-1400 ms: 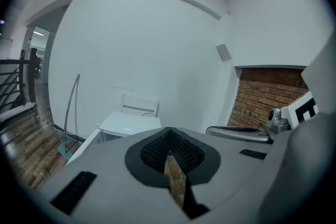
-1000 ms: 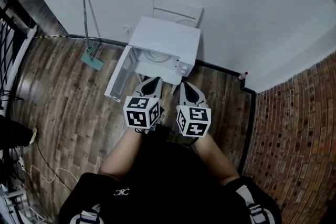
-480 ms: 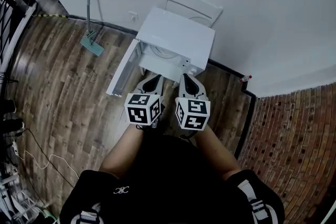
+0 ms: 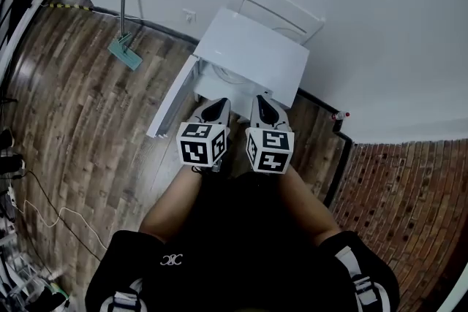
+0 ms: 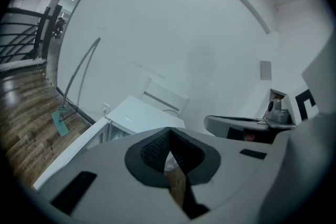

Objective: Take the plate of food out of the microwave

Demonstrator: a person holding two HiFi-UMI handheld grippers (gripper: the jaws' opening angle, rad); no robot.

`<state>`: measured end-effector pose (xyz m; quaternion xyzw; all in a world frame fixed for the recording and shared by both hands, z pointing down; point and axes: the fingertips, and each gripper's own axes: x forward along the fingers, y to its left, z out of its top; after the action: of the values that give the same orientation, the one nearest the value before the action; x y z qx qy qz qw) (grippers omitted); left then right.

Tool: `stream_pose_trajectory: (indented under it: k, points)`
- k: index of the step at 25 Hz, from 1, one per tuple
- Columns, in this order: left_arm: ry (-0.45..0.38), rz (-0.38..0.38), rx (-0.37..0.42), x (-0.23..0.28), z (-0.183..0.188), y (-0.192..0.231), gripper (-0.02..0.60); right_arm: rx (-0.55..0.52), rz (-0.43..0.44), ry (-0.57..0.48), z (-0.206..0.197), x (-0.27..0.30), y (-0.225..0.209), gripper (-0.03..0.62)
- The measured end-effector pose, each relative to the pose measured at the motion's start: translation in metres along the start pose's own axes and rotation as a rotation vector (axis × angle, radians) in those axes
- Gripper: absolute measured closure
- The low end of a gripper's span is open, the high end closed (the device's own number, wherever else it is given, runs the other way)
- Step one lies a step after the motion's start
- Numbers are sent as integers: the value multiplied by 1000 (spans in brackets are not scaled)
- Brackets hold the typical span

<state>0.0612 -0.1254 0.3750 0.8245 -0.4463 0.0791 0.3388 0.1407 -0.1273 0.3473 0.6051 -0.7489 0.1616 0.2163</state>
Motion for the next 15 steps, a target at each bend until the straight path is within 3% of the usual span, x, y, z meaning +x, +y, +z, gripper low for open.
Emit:
stream_pose_trajectory:
  k: [6,10,15]
  points:
    - [-3,37,-90,12,-9,21,584,-77,41,70,-15,17,2,589]
    - [-16,97,-165,16,-23,33,584,-141,114,131,-33,32,5,589]
    - [-31,168,-266,18,-59,51,584,-233,198,197,-68,61,11,588]
